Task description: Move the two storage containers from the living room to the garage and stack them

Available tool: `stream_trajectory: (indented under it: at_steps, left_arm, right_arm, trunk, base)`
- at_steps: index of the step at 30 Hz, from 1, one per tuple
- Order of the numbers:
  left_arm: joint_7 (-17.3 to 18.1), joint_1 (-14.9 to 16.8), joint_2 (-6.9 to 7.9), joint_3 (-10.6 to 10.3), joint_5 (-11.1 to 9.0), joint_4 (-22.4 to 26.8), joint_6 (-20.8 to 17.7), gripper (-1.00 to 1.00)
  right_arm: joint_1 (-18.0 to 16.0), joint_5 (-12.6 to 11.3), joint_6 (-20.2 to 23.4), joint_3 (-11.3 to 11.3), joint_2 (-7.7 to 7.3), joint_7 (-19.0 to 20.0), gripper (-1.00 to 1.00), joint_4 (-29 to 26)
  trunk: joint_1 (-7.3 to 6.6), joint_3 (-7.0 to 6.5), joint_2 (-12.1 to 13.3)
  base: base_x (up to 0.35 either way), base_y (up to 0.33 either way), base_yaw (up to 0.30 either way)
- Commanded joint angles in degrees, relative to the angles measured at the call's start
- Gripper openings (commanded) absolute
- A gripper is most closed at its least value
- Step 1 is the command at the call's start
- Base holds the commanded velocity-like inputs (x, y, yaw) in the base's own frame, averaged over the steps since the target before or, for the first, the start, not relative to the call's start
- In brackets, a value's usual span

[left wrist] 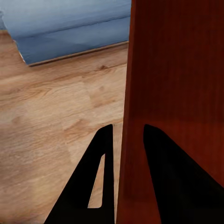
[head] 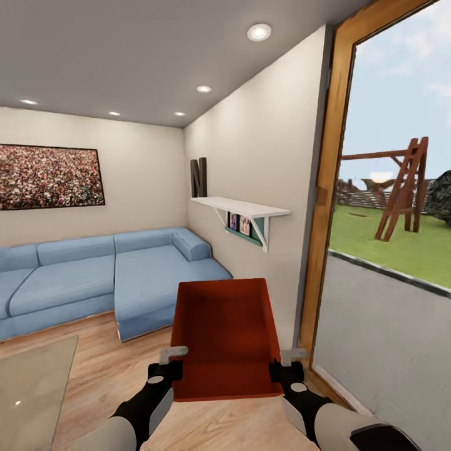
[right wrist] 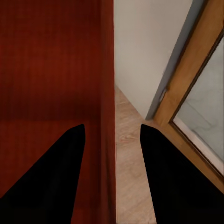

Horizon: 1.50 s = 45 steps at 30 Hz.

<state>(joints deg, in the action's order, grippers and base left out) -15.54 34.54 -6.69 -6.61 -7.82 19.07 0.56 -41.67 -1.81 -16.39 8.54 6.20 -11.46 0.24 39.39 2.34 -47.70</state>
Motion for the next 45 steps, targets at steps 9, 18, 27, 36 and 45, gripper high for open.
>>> stream_trajectory:
  at_steps: [9, 18, 27, 36, 45]
  left_arm:
    - [-0.69, 0.00, 2.82, 0.24, -0.53, -0.09, 0.05, -1.00]
    - [-0.72, 0.00, 2.82, 0.21, -0.53, -0.09, 0.05, -1.00]
    - [-0.67, 0.00, 2.82, 0.20, -0.53, -0.09, 0.05, -1.00]
    - [-0.67, 0.00, 2.82, 0.21, -0.53, -0.09, 0.05, -1.00]
    - [-0.71, 0.00, 2.82, 0.21, -0.53, -0.09, 0.05, -1.00]
  right_arm:
    - [-0.07, 1.54, -5.22, -4.24, 0.06, 0.21, -1.00, -2.44]
    - [-0.07, 1.54, -5.22, -4.24, 0.06, 0.21, -1.00, -2.44]
    - [-0.07, 1.54, -5.23, -4.24, 0.05, 0.21, -1.00, -2.44]
    - [-0.07, 1.54, -5.23, -4.24, 0.06, 0.21, -1.00, -2.44]
    - [-0.07, 1.54, -5.23, -4.24, 0.07, 0.21, -1.00, -2.44]
  trunk:
    - [0.01, -0.19, -0.08]
    - [0.01, -0.49, -0.08]
    - [0.01, -0.79, -0.08]
    - [0.01, -1.09, -0.08]
    - [0.01, -1.38, -0.08]
  base:
    - [0.000, 0.000, 0.300]
    - [0.000, 0.000, 0.300]
    - [0.000, 0.000, 0.300]
    - [0.000, 0.000, 0.300]
    - [0.000, 0.000, 0.300]
